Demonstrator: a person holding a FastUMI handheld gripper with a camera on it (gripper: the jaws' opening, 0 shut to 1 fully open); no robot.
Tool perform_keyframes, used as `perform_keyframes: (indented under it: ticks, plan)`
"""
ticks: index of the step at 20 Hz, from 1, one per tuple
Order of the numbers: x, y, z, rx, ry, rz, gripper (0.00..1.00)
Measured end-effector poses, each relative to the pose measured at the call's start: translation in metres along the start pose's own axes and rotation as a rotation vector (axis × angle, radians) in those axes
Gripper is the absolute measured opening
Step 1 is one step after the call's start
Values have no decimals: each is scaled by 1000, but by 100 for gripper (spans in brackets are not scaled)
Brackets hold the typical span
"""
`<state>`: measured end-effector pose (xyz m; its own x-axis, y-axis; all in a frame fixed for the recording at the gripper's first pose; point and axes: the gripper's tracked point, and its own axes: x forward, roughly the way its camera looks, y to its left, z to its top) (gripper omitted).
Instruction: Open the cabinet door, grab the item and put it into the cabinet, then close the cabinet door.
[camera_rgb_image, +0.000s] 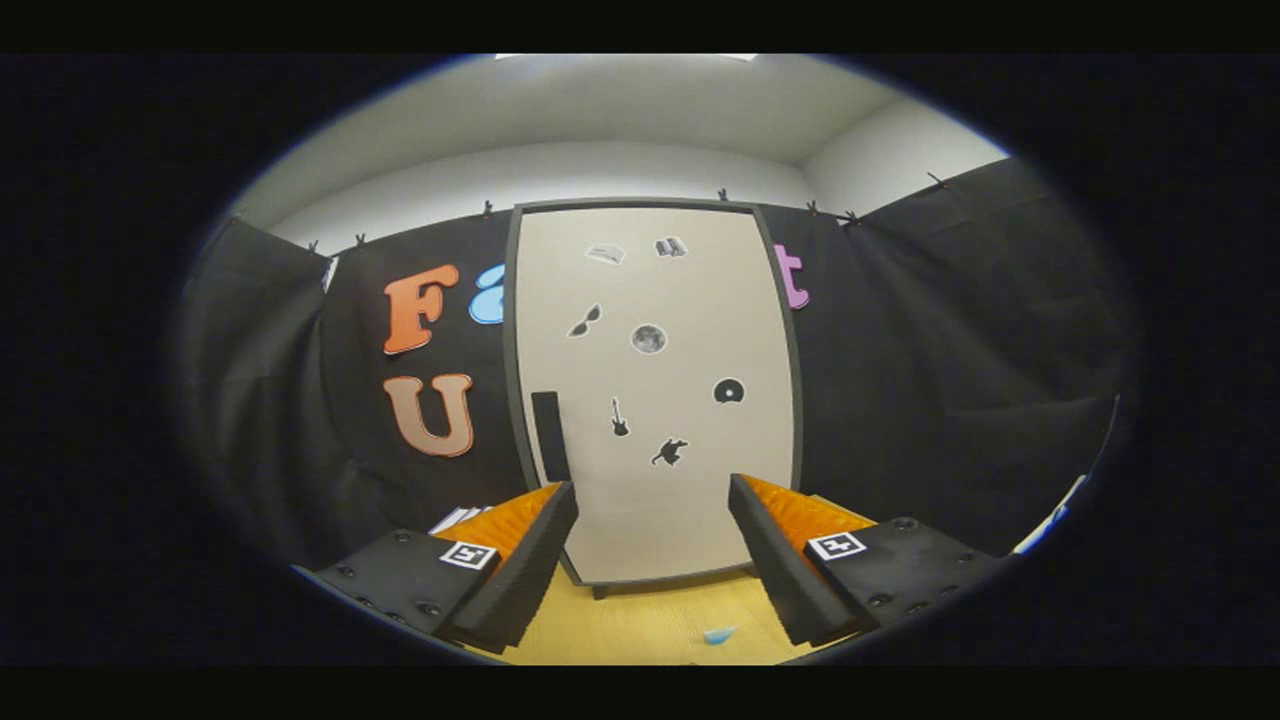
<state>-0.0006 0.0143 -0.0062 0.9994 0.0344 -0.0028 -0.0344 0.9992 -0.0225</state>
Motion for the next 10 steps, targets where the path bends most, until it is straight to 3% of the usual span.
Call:
perform_keyframes:
  ticks: [10]
  plan:
    - [37,44,-8,-30,26,65,98]
